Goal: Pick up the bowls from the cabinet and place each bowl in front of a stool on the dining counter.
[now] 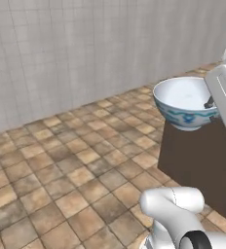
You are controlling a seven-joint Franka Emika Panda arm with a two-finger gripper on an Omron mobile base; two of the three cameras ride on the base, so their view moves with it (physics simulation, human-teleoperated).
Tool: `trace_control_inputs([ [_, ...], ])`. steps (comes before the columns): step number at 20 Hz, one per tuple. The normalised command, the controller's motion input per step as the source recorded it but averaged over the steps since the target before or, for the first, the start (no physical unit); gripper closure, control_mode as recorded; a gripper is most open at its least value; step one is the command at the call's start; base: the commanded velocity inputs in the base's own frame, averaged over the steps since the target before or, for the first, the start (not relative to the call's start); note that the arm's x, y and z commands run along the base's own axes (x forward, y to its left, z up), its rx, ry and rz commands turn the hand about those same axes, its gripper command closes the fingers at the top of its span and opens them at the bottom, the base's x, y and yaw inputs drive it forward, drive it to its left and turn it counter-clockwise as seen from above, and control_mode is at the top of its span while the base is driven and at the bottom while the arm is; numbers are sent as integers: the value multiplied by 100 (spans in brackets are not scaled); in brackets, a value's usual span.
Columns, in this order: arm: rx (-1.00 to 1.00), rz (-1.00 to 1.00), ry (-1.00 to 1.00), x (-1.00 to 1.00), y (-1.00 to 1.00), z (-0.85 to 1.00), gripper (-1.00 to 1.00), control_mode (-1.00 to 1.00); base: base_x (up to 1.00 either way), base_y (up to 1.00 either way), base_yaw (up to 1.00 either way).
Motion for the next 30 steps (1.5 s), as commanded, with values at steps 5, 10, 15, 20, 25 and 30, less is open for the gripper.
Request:
trace_control_inputs([
  [5,0,0,0,0,0,0,100,100,100,100,-51],
  [10,0,0,0,0,0,0,100,100,100,100,-50],
  [15,0,0,0,0,0,0,100,100,100,97,-54],
  [20,0,0,0,0,0,0,100,100,100,92,-60],
  [25,0,0,0,0,0,0,100,100,96,98,-60],
  [30,0,0,0,0,0,0,100,100,89,100,-59],
])
